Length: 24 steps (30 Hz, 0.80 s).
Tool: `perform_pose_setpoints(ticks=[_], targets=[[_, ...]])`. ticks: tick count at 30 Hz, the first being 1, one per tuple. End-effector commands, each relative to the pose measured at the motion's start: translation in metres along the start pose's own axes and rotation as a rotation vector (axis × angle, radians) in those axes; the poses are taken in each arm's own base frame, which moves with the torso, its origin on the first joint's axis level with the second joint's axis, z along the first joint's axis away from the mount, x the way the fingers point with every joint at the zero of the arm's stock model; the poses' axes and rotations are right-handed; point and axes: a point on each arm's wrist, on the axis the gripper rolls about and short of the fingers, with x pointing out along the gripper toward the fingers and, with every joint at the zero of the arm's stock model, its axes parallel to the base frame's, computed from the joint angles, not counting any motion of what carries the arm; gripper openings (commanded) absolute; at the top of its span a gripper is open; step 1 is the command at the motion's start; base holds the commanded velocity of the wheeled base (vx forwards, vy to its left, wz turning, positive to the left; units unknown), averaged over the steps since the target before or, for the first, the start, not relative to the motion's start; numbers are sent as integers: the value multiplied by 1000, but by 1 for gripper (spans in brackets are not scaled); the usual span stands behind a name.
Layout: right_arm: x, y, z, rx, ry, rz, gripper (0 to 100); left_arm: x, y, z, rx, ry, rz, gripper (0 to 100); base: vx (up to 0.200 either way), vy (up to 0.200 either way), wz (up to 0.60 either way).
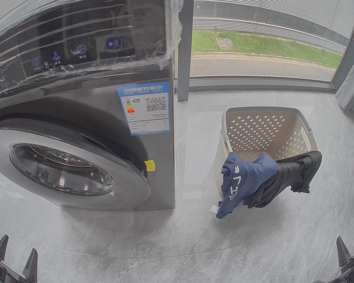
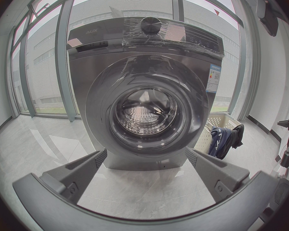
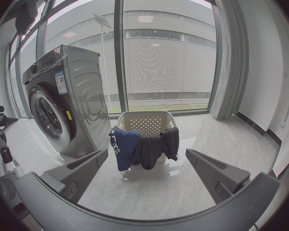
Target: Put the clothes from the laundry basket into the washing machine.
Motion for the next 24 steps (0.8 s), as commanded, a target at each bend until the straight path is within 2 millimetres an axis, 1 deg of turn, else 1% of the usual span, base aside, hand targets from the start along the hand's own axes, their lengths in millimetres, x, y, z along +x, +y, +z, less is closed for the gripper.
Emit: perform_pose_setpoints(ticks=[1, 5, 11, 14, 24], targets=[[0, 0, -5, 0, 1, 0, 100, 0, 0, -5, 0, 3, 1, 100, 0, 0, 0], [0, 0, -5, -2, 1, 0, 100, 0, 0, -5, 0, 3, 1, 100, 0, 0, 0], [0, 0, -5, -2, 1, -1, 100, 0, 0, -5, 0, 3, 1, 100, 0, 0, 600], [0, 0, -5, -2, 1, -1, 100, 0, 0, -5, 0, 3, 1, 100, 0, 0, 0], [0, 0, -5, -2, 1, -1, 100, 0, 0, -5, 0, 3, 1, 100, 0, 200, 0]])
